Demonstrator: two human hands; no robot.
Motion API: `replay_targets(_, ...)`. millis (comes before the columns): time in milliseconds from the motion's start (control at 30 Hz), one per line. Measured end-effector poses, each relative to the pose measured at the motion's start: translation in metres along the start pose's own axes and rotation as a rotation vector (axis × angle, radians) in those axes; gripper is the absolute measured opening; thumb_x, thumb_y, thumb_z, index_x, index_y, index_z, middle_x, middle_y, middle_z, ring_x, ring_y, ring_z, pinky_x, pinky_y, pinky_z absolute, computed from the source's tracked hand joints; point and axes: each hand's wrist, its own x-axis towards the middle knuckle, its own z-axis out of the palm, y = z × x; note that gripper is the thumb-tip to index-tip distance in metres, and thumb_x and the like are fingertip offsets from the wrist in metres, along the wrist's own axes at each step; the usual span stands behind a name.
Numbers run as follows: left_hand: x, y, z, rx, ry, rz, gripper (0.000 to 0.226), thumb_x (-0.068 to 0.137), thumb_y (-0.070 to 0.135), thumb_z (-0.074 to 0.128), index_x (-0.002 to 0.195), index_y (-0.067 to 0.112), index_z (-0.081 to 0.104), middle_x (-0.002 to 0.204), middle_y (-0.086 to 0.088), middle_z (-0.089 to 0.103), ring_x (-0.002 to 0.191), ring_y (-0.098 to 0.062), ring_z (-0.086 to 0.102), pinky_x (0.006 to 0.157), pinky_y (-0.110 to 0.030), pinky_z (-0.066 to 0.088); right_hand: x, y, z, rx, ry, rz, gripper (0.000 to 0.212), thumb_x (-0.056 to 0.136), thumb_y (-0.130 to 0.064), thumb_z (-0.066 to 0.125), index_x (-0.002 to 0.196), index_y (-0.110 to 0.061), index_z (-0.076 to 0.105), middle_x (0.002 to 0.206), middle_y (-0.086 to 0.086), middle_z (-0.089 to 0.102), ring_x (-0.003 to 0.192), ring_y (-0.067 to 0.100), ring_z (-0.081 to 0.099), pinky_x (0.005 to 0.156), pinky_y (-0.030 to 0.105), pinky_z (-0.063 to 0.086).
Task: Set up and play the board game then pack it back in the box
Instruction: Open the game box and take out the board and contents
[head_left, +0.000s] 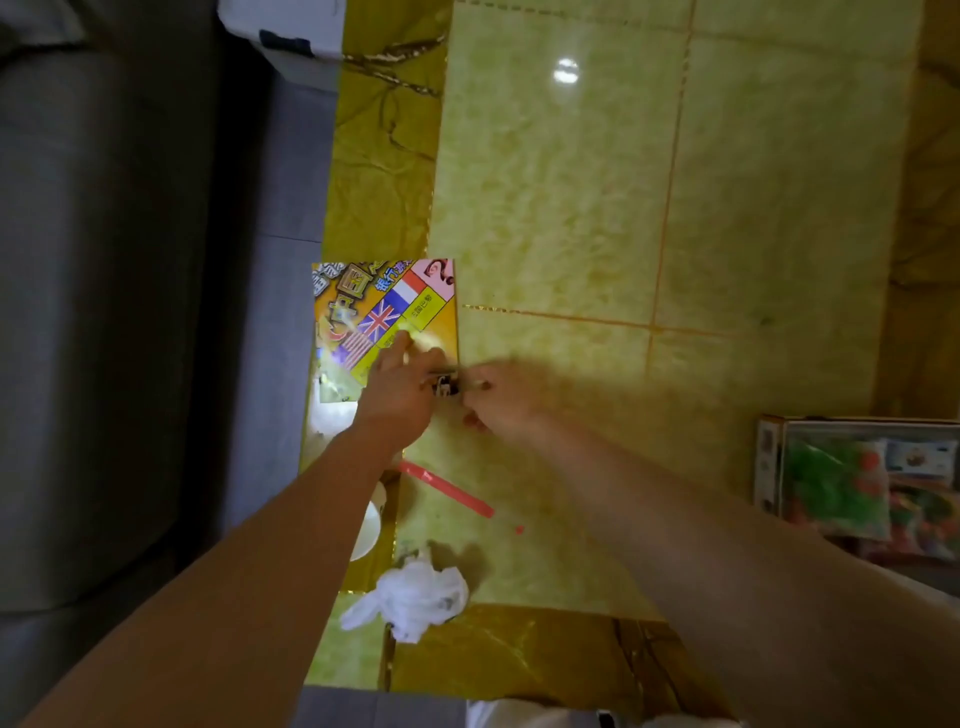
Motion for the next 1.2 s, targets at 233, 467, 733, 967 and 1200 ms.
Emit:
replay_targets(233, -0.009, 0.035, 0.014, 0.190, 0.218, -0.108, 0.036, 0.087, 0.011, 0.053, 0.122, 0.011, 0.057, 0.137, -0.018, 0.043, 0.125, -0.037, 0.038, 0.101, -0.044, 0.034, -0.033, 0.050, -0.069, 0.155, 0.181, -0.017, 0.027, 0.094, -0.001, 0.051, 0.119, -0.004, 0.060, 0.097, 0.017, 0.064, 0.058, 0.009, 0.057, 0.042, 0.009, 0.040)
replay_targets(467, -0.051, 0.161, 0.093, 0.035, -0.104, 0.097, 0.027, 0.097, 0.019, 0.045, 0.118, 0.017, 0.061, 0.114, -0.009, 0.066, 0.105, -0.030, 0.060, 0.088, -0.036, 0.047, -0.110, 0.153, -0.170, 0.165, 0.511, -0.035, 0.022, 0.094, 0.001, 0.047, 0.097, -0.013, 0.064, 0.077, 0.002, 0.064, 0.062, 0.009, 0.061, 0.058, 0.016, 0.050)
replay_targets(733, -0.099, 0.253, 0.244, -0.103, -0.471, 0.059, 0.037, 0.095, 0.030, 0.051, 0.130, 0.016, 0.052, 0.123, -0.012, 0.061, 0.112, -0.033, 0.059, 0.094, -0.040, 0.049, -0.176, 0.294, -0.256, -0.046, 0.924, 0.210, 0.007, 0.093, -0.016, 0.053, 0.100, -0.015, 0.054, 0.112, 0.006, 0.054, 0.090, 0.023, 0.056, 0.077, 0.038, 0.050)
replay_targets(967, -0.099, 0.276, 0.304, -0.036, -0.296, -0.108, 0.046, 0.086, 0.023, 0.063, 0.119, 0.004, 0.038, 0.108, -0.017, 0.066, 0.092, -0.039, 0.066, 0.081, -0.039, 0.052, -0.190, 0.390, -0.304, 0.069, 0.866, 0.516, 0.055, 0.084, -0.018, 0.059, 0.135, -0.010, 0.038, 0.133, 0.021, 0.050, 0.119, 0.037, 0.052, 0.102, 0.052, 0.042)
replay_targets(1200, -0.081, 0.268, 0.268, 0.089, -0.046, -0.117, 0.026, 0.094, 0.024, 0.053, 0.111, 0.005, 0.049, 0.106, -0.016, 0.065, 0.098, -0.038, 0.062, 0.085, -0.039, 0.048, -0.171, 0.374, -0.297, 0.072, 0.785, 0.425, 0.011, 0.087, -0.026, 0.053, 0.098, -0.026, 0.052, 0.092, 0.004, 0.064, 0.083, 0.026, 0.065, 0.076, 0.044, 0.055)
